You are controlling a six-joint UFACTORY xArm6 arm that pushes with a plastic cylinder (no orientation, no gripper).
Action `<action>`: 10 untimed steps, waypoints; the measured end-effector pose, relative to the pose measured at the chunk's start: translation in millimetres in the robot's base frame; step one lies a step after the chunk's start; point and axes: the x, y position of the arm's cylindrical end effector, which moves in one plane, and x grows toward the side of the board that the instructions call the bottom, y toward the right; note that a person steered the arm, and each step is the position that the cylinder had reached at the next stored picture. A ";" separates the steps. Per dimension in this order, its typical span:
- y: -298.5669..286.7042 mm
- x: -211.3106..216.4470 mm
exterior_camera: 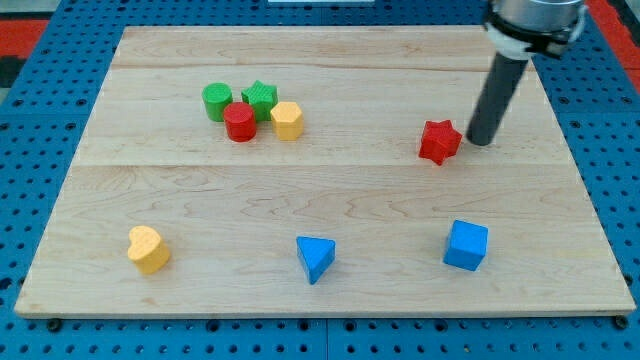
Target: Push the red star vertically to the red circle
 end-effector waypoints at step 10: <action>-171.5 20.6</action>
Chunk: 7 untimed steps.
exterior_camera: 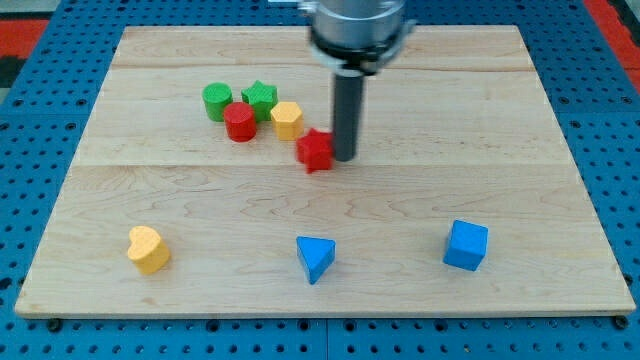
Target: Push the red star vertically to the red circle
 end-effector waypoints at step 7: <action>-144.2 21.3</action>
